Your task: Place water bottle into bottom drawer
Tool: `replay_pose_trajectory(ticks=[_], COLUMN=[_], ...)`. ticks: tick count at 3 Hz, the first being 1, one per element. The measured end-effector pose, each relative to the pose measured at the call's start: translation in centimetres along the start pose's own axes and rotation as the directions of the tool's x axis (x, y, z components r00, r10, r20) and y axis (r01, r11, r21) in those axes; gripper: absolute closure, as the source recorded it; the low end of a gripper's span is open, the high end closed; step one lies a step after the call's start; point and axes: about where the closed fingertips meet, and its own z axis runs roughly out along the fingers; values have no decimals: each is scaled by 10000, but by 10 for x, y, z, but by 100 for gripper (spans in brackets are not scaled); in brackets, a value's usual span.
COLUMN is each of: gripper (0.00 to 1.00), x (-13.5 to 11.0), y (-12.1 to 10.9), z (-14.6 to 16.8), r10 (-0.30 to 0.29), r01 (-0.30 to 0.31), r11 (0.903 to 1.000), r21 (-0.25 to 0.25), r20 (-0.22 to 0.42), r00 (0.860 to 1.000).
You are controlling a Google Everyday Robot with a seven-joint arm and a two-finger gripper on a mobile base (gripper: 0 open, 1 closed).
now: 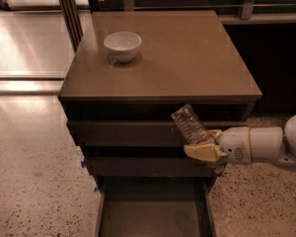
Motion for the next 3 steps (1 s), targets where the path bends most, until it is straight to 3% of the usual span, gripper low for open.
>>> replay_pose_trajectory(ticks=[1, 2, 3], gripper=[100, 100, 100], x=[61, 120, 170], y=[-18, -56, -87], z=[34, 60, 79], r10=[819, 1714, 2637], r01=[-849, -1830, -2759], r11=[9952, 9752, 9502], r21=[487, 1241, 1447], r20=[607, 984, 976], r00=[9948, 9803, 9596])
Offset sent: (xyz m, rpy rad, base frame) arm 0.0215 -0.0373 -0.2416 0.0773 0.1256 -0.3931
